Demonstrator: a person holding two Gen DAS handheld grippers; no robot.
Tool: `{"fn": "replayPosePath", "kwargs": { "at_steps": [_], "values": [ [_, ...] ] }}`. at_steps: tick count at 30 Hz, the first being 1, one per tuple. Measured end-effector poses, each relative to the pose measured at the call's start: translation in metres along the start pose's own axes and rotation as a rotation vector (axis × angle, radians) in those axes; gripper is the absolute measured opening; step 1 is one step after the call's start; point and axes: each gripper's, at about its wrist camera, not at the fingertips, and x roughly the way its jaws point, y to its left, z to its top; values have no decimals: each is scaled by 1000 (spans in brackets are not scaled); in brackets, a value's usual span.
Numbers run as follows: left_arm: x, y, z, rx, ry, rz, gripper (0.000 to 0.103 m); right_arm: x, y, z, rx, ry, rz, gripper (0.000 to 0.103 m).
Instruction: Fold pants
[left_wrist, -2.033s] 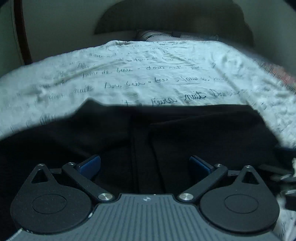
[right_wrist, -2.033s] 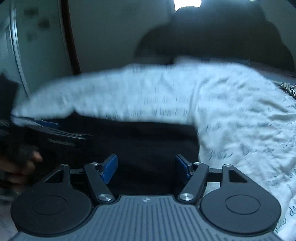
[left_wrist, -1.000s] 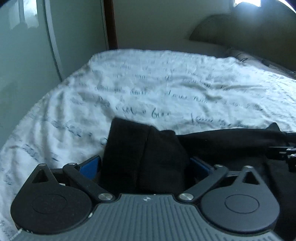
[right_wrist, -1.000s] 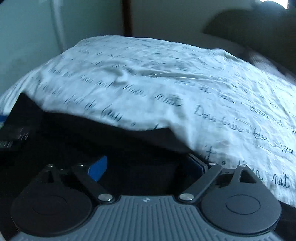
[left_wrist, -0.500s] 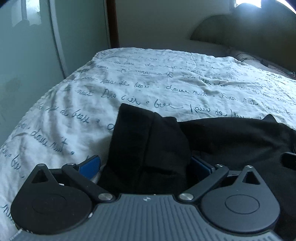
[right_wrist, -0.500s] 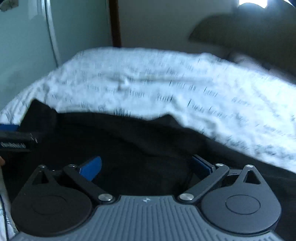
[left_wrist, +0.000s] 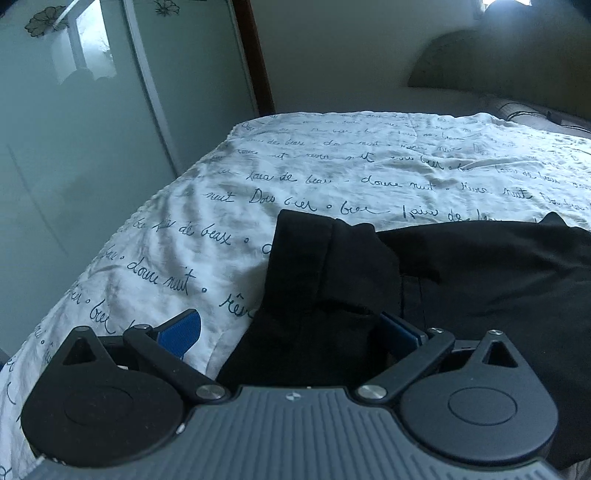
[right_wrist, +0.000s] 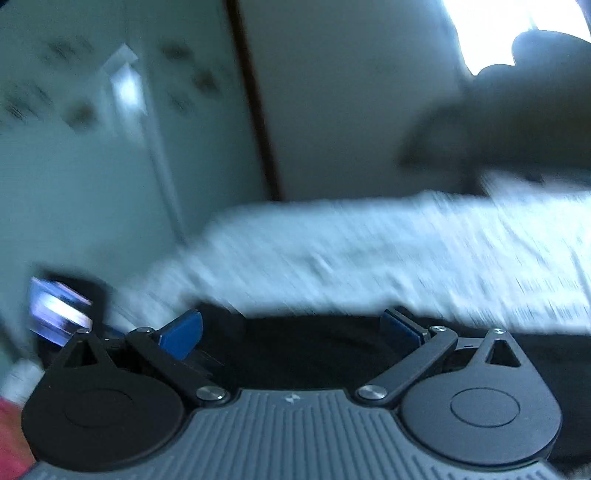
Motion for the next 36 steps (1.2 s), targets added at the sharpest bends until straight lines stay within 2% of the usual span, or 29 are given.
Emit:
{"fn": "replayPosePath", "kwargs": {
  "at_steps": [1, 2, 3, 6, 7, 9, 12, 14, 18, 20, 22, 24, 26, 28, 30, 32, 36],
  "values": [
    [-1, -2, 0, -3, 2, -1, 103, -5, 11, 6, -11, -21, 39, 103],
    [-3, -3, 1, -6, 4, -2, 103, -4, 22, 10, -54, -5, 74, 103],
    [-6, -1, 1, -12, 4, -6, 103, 0, 29, 10, -94, 13, 67, 103],
    [-14, 21, 0, -56, -4, -29, 103, 13, 25, -4, -168, 44, -146, 103],
    [-15, 32, 0, -73, -1, -29, 103, 19, 23, -11, -207, 79, -174, 103],
    [-13, 55, 2, -107, 36, -26, 103, 34, 27, -28, -264, 173, -142, 103],
    [-13, 77, 3, -100, 97, -39, 103, 58, 53, -56, -382, 227, -43, 103],
    [-19, 86, 0, -107, 97, -61, 103, 78, 78, -76, -516, 254, -41, 103],
    [-24, 100, -6, -130, 145, -158, 102, 107, 113, -109, -755, 240, -64, 101],
    [-23, 102, -6, -147, 161, -205, 102, 117, 125, -126, -863, 232, -86, 95],
    [-19, 104, -7, -186, 195, -258, 102, 125, 137, -143, -971, 206, -111, 94],
    [-11, 105, -9, -235, 234, -325, 102, 134, 146, -158, -1063, 149, -148, 94],
    [-3, 105, -11, -277, 260, -342, 99, 141, 152, -167, -1147, 59, -188, 94],
    [3, 106, -12, -341, 274, -344, 99, 146, 155, -165, -1152, 40, -161, 90],
    [11, 108, -13, -416, 302, -415, 100, 154, 148, -151, -1069, 61, -135, 83],
    [21, 109, -14, -490, 321, -498, 101, 155, 136, -133, -929, 58, -135, 83],
    [43, 98, -8, -612, 314, -610, 101, 145, 107, -96, -629, 29, -140, 84]
  ]
}}
